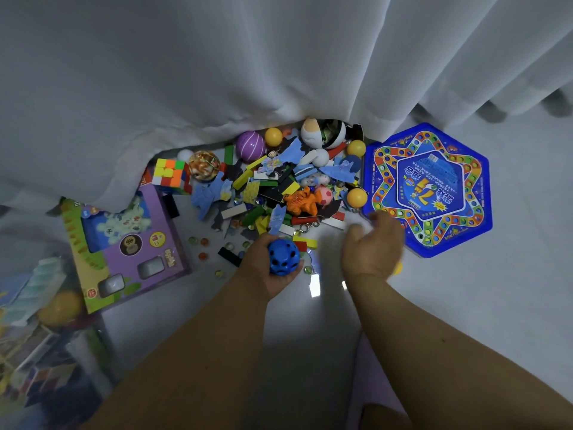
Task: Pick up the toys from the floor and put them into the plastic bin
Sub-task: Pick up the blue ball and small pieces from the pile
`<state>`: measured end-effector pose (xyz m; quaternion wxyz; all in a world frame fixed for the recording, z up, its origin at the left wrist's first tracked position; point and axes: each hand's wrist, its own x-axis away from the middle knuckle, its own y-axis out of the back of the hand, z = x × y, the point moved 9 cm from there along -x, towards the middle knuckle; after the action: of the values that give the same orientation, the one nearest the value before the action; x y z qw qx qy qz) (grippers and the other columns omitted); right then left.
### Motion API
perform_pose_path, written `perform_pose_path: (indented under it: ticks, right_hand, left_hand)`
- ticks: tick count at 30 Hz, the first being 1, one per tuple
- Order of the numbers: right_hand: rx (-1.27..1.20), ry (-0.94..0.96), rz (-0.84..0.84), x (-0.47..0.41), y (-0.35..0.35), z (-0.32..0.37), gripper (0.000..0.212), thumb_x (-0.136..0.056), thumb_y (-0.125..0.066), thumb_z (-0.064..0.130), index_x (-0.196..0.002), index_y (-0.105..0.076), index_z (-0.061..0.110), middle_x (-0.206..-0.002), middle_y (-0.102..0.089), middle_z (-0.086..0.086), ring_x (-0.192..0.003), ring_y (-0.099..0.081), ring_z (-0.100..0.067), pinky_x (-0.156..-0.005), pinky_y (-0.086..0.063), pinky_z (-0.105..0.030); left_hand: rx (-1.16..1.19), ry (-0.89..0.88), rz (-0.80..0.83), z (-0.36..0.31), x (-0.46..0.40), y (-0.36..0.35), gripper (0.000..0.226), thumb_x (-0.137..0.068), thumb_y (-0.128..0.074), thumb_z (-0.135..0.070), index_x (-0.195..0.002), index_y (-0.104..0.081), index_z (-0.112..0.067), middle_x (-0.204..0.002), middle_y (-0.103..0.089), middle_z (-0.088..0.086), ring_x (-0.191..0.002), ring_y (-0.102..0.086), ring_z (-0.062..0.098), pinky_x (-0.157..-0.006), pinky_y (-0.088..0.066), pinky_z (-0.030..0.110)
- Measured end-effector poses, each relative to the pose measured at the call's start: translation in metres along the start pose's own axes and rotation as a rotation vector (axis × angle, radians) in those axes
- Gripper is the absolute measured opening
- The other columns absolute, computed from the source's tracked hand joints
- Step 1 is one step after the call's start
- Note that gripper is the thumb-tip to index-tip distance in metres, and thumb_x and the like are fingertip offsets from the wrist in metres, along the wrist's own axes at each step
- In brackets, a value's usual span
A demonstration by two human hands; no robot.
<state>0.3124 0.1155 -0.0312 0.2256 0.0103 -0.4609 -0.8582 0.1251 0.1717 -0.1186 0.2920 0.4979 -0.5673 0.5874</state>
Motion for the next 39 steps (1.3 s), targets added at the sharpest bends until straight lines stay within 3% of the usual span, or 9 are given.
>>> perform_pose_path:
  ticks: [2,6,10,13,17,22,29,35,39]
  right_hand:
    - [0.282,-0.214,-0.114,-0.002,0.023,-0.039,0.046,-0.092,-0.048,0.038,-0.130,-0.043,0.013,-0.125,-0.048,-0.016,-0.117,-0.045,-0.031,-0.093,-0.040,-0.042]
    - [0.382,-0.442,0.228,0.016,-0.011,-0.090,0.045,-0.094,-0.048,0.039,-0.131,-0.039,0.014,-0.126,-0.042,-0.016,-0.112,-0.046,-0.028,-0.090,-0.042,-0.036]
    - [0.186,-0.271,0.379,0.014,-0.049,-0.070,0.025,-0.092,-0.049,0.022,-0.114,-0.052,0.010,-0.116,-0.050,-0.016,-0.103,-0.054,-0.030,-0.085,-0.044,-0.035]
    - [0.087,-0.178,0.428,0.027,-0.057,-0.059,0.020,-0.092,-0.049,0.029,-0.098,-0.052,0.011,-0.099,-0.062,-0.013,-0.091,-0.060,-0.027,-0.078,-0.048,-0.038]
    - [0.307,0.113,0.660,0.082,-0.082,-0.063,0.054,-0.085,-0.057,0.051,-0.127,-0.038,0.022,-0.110,-0.058,-0.004,-0.096,-0.060,-0.025,-0.072,-0.043,-0.031]
    - [0.581,0.407,0.685,0.088,-0.101,-0.054,0.039,-0.097,-0.035,0.026,-0.136,-0.038,0.023,-0.121,-0.059,-0.008,-0.108,-0.056,-0.029,-0.081,-0.047,-0.034]
    - [0.286,0.287,0.598,0.042,-0.097,0.002,0.023,-0.097,-0.042,0.018,-0.109,-0.057,0.006,-0.112,-0.055,-0.016,-0.097,-0.055,-0.031,-0.077,-0.041,-0.031]
    - [0.266,0.146,0.627,0.008,-0.117,0.005,0.026,-0.093,-0.045,0.008,-0.114,-0.060,0.004,-0.120,-0.055,-0.019,-0.103,-0.057,-0.032,-0.088,-0.046,-0.035]
    - [0.328,0.220,0.664,0.015,-0.130,0.014,0.029,-0.094,-0.047,0.012,-0.117,-0.062,0.003,-0.122,-0.054,-0.019,-0.108,-0.053,-0.031,-0.091,-0.044,-0.031]
  left_hand:
    - [0.008,-0.005,-0.016,0.000,0.001,0.004,0.018,-0.092,-0.050,-0.026,-0.086,-0.056,-0.010,-0.092,-0.055,0.011,-0.082,-0.053,0.025,-0.076,-0.048,0.037]
    - [0.008,0.001,-0.031,0.001,0.003,0.009,0.016,-0.090,-0.052,-0.023,-0.085,-0.056,-0.009,-0.091,-0.055,0.012,-0.080,-0.053,0.025,-0.070,-0.048,0.037]
    - [-0.010,0.000,-0.039,-0.001,0.006,0.018,0.017,-0.091,-0.050,-0.025,-0.087,-0.056,-0.010,-0.092,-0.054,0.013,-0.079,-0.052,0.025,-0.072,-0.047,0.037]
    - [-0.036,-0.005,-0.069,-0.004,0.007,0.029,0.018,-0.092,-0.050,-0.025,-0.085,-0.055,-0.010,-0.091,-0.054,0.013,-0.079,-0.052,0.025,-0.077,-0.046,0.038]
    - [-0.048,0.013,-0.119,0.000,0.008,0.049,0.016,-0.089,-0.051,-0.024,-0.081,-0.054,-0.011,-0.090,-0.055,0.013,-0.078,-0.053,0.026,-0.066,-0.048,0.038]
    - [-0.054,0.022,-0.142,0.003,0.014,0.061,0.017,-0.089,-0.052,-0.025,-0.080,-0.054,-0.010,-0.092,-0.055,0.014,-0.080,-0.053,0.026,-0.067,-0.049,0.038]
    - [-0.149,-0.028,-0.132,-0.013,0.020,0.055,0.018,-0.092,-0.048,-0.022,-0.080,-0.052,-0.010,-0.087,-0.055,0.014,-0.077,-0.054,0.023,-0.070,-0.047,0.035]
    - [-0.345,-0.095,-0.152,-0.031,0.012,0.037,0.025,-0.098,-0.044,-0.021,-0.074,-0.047,-0.013,-0.073,-0.045,0.010,-0.062,-0.043,0.021,-0.065,-0.043,0.033]
    - [-0.347,-0.068,-0.132,-0.028,0.007,0.026,0.024,-0.094,-0.046,-0.020,-0.070,-0.043,-0.015,-0.071,-0.041,0.007,-0.061,-0.041,0.019,-0.065,-0.043,0.032]
